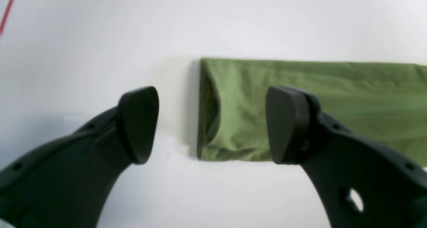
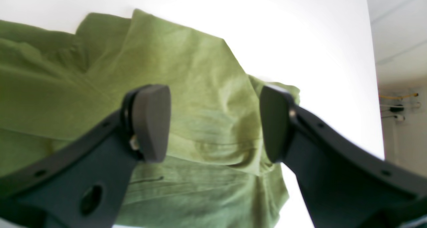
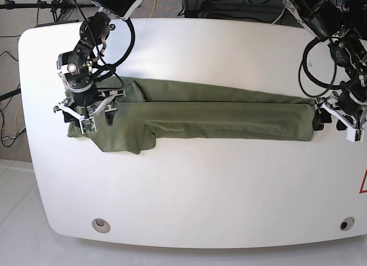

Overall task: Fold the T-shirt properly
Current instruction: 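Lower the left gripper onto the strip end and close on the fabric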

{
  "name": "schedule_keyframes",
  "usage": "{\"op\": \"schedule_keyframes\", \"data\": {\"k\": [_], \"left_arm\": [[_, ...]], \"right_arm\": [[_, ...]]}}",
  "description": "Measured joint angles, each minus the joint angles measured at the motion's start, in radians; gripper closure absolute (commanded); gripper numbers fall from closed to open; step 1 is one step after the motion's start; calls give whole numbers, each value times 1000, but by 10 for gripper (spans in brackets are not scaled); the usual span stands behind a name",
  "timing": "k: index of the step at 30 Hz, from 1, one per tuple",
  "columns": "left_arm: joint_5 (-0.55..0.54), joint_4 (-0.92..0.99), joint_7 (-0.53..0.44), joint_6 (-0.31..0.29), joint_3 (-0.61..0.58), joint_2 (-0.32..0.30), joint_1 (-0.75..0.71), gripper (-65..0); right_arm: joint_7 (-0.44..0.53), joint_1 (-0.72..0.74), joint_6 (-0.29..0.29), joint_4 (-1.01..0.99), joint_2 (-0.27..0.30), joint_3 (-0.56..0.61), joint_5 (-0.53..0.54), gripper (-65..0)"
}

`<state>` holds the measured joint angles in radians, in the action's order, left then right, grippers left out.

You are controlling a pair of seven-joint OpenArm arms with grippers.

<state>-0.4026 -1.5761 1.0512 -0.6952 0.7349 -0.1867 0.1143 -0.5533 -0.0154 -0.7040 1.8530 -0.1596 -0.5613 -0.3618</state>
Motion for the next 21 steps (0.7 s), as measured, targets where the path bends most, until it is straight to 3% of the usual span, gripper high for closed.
{"op": "schedule_keyframes", "data": {"k": [4,15,21], "left_arm": [[21,94,11,-1,50,11,25,-485],[91,271,19,3,47,35,62,-490],[61,312,3,-9,42,44,55,-486]], "right_arm": [[3,1,-1,-5,-3,-3,0,-400],[2,-14,0,-12,-1,-2,-3,-397],[0,-26,-3,-9,-4,0,-2,-396]]}}
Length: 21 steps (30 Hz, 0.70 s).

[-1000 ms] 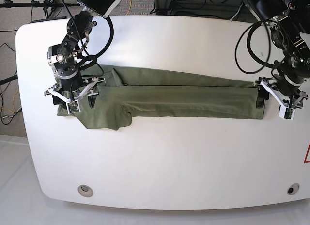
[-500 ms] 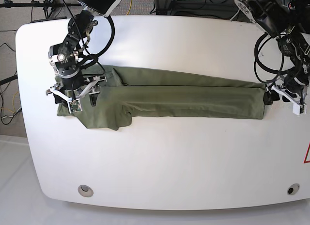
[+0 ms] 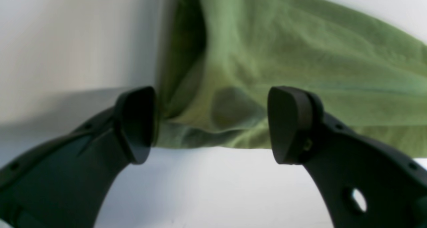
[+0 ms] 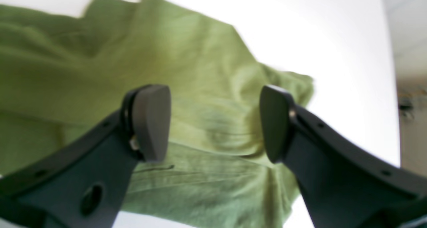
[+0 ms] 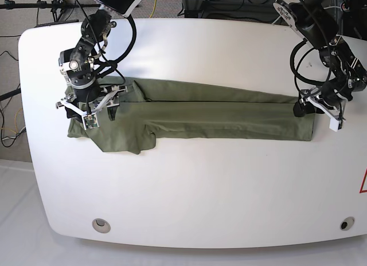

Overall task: Fold the T-shirt properly
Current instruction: 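Lower the left gripper onto the strip end and close on the fabric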

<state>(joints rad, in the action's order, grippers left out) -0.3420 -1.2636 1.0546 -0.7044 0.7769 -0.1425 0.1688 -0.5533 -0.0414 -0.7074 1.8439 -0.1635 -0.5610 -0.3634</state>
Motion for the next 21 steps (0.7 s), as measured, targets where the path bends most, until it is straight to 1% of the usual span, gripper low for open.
{"op": "schedule_keyframes", "data": {"k": [5,11,14,21], "left_arm": [[-2,-18,-20,0,-36,-3,-21,-483],[-5,-37,-38,1,-60,-1,-42,-474],[5,-27,-65,0,-78,-3,-42,-467],[5,-16,-80,0,-82,-6,-37,-452]], "right_arm": [[3,7,8,0,4,-3,1,-397],[3,12,3,0,3,-1,2,-398],[2,12,3,0,3,-1,1,-397],[2,13,2,0,3,0,2,-397]]}}
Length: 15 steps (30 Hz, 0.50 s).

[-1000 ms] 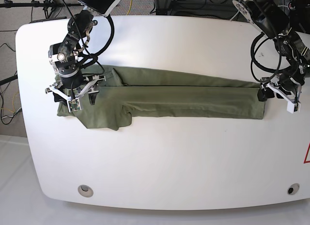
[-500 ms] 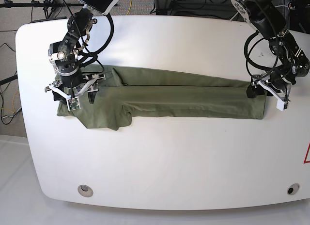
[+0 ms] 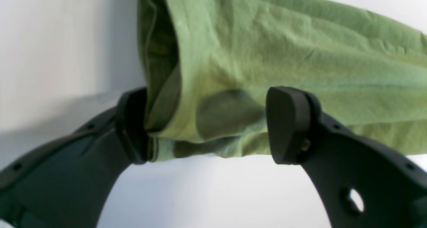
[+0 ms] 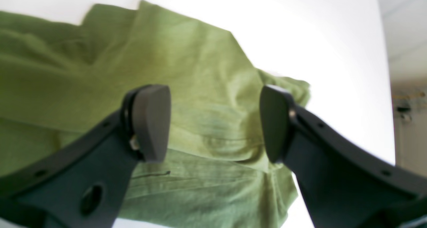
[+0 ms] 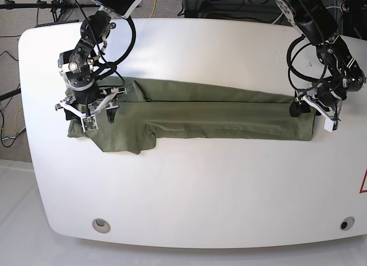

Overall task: Fold the T-shirt properly
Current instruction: 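Lower the left gripper onto the strip end and close on the fabric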

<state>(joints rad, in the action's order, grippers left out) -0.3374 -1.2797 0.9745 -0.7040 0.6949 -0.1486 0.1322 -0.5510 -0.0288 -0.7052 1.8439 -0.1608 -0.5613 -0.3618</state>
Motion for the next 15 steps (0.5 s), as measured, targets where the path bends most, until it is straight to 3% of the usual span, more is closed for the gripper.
{"op": "schedule_keyframes", "data": {"k": [15], "left_arm": [[19,-7,-10,6,27,1,5,-453]], "right_arm": [[-3,12,1,0,0,-1,-2,-400]]}}
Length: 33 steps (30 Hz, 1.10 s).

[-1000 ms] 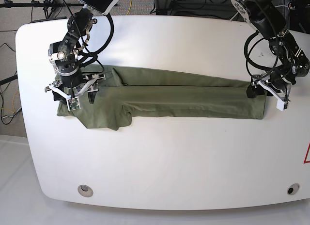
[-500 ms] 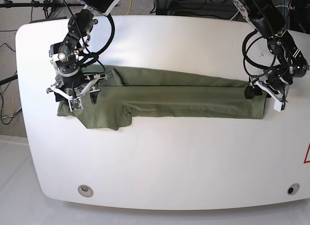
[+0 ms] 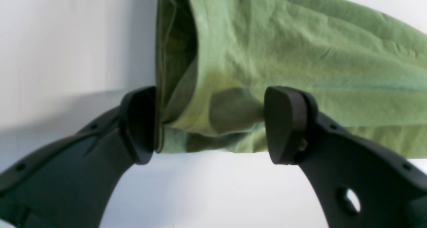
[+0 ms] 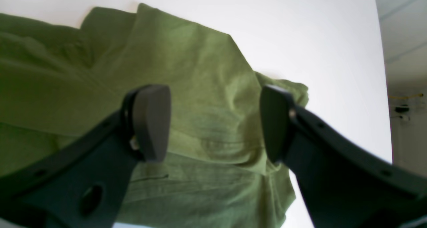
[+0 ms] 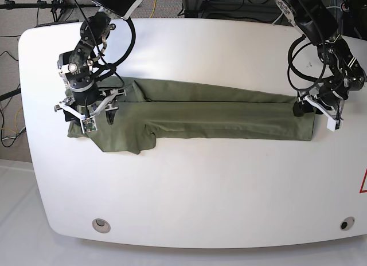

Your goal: Fold the T-shirt properly

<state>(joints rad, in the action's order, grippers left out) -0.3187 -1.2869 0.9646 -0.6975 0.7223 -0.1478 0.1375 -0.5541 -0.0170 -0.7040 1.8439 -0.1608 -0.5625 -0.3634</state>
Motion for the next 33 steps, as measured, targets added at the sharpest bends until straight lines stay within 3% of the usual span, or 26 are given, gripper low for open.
{"op": "schedule_keyframes", "data": {"k": [4,15,33], "left_arm": [[2,4,0,1,14,0,6,-452],[0,8,48,0,-5,7,6,-10],[-13,12,108,0,1,-6,15,-19]], "right_arm": [[0,5,1,0,0,0,-3,-399],[3,5,0,0,0,-4,-6,-400],[3,16,0,-9,0,-9,-6,-403]]}}
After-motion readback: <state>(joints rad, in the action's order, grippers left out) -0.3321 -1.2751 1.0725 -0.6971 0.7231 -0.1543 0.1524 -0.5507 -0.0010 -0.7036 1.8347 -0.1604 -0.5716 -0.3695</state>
